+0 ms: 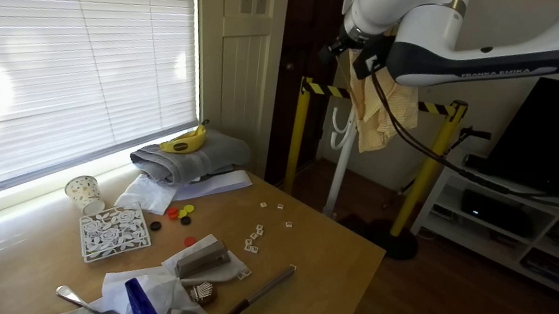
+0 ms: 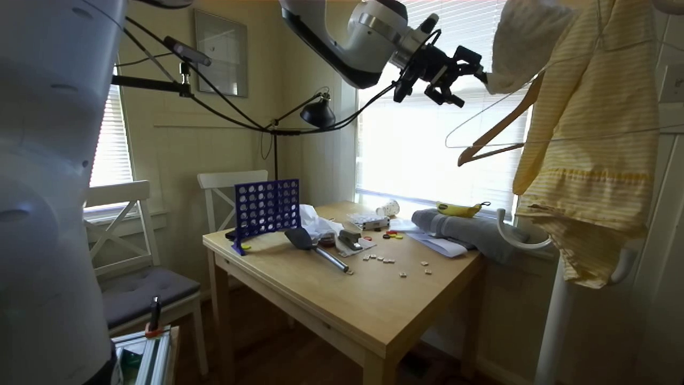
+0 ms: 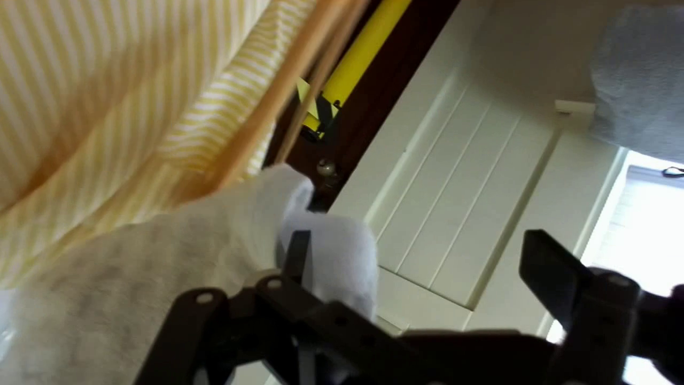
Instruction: Hang the towel on the rack
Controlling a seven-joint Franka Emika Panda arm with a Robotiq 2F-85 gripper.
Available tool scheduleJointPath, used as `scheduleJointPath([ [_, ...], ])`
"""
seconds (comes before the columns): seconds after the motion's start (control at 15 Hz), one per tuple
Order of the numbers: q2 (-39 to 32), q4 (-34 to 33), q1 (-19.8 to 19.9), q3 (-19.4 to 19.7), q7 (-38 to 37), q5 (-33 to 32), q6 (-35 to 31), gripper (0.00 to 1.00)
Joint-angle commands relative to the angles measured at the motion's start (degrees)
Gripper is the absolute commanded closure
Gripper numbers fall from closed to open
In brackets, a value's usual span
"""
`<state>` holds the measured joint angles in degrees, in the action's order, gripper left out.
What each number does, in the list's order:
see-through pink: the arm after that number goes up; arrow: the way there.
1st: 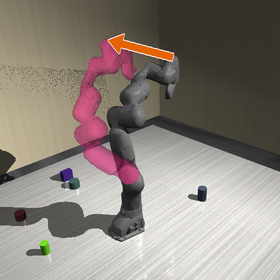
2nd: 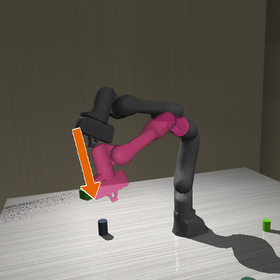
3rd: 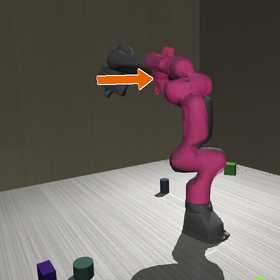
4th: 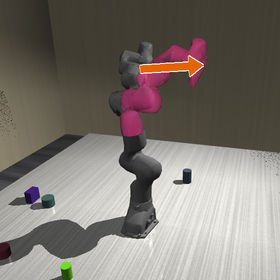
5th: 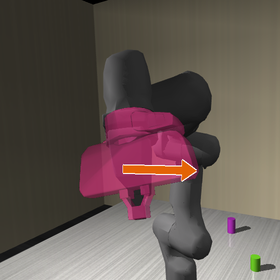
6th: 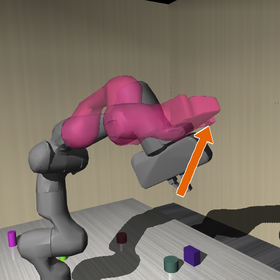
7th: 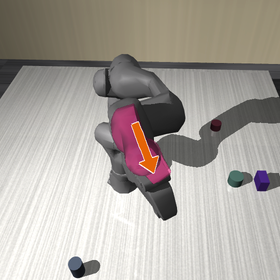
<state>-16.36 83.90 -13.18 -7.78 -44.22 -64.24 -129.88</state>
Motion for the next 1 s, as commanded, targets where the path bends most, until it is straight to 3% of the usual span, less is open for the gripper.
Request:
scheduleJointPath([
  [0.0,-0.86,-0.46,0.15,0.12,3.13,2.79,-3.42,0.0],
  [0.2,-1.23,-0.08,0.64,-0.24,5.92,4.48,-7.09,0.0],
  [0.53,-3.2,0.07,1.51,-1.23,16.64,16.78,-21.42,0.0],
  [0.8,-4.4,0.35,4.67,-7.17,24.89,32.93,-24.28,0.0],
  [0.93,-3.87,1.09,8.51,-13.08,31.23,41.87,-22.89,0.0],
])
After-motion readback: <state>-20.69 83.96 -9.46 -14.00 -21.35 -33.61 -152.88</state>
